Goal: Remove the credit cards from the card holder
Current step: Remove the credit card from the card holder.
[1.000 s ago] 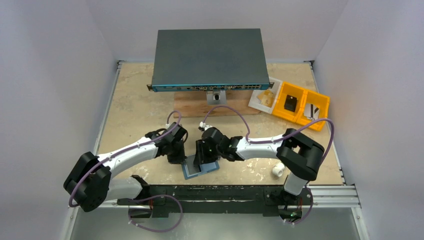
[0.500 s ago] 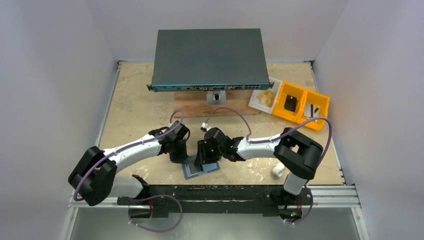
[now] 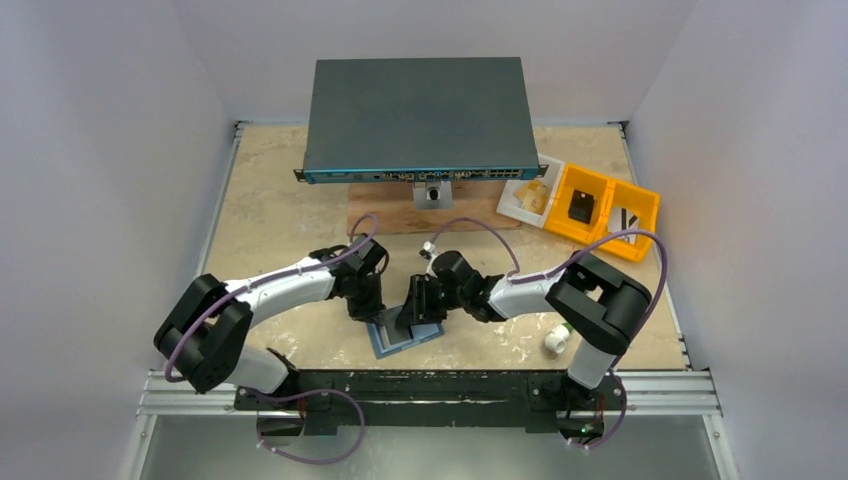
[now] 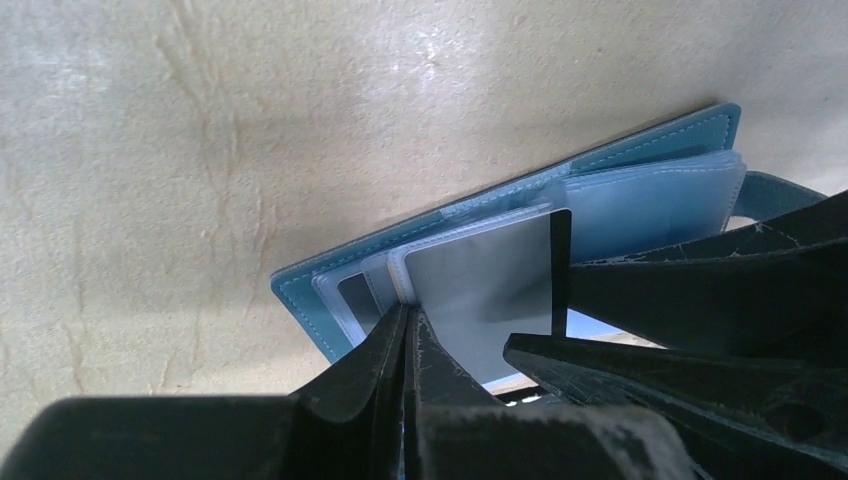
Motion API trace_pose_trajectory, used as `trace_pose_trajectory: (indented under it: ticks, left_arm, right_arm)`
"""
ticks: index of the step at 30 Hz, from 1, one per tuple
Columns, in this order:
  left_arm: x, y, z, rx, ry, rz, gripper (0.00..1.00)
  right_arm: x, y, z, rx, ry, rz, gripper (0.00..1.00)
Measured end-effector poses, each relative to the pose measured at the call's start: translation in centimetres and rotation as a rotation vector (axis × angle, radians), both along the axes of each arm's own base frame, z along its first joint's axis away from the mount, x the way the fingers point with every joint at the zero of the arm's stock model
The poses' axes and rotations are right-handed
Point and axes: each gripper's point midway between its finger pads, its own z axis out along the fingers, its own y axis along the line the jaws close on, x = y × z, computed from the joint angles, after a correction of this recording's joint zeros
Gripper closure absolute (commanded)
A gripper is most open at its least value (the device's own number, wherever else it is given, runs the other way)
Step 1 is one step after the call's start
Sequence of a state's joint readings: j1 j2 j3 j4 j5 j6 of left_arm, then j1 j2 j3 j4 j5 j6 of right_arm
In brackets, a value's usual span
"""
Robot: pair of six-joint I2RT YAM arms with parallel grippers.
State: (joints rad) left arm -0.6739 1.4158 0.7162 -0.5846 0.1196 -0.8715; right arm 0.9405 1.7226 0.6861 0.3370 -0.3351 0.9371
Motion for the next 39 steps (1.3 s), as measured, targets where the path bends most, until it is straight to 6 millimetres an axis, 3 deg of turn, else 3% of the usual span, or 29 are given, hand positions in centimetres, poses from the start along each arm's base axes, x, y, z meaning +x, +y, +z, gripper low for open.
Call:
trace_pose_trajectory:
  ticks: [17, 39]
  left_arm:
    - [0.2, -0.9, -0.1, -0.033, 0.04, -0.002, 1.0]
    - [0.2, -0.9, -0.1, -0.032, 0.042, -0.001, 1.0]
  right_arm:
    - [0.1, -2.5, 0.0, 0.163, 0.101, -0.084, 0.71]
    - [-0.1, -2.6, -0.4, 0.215, 0.137, -0.101, 1.0]
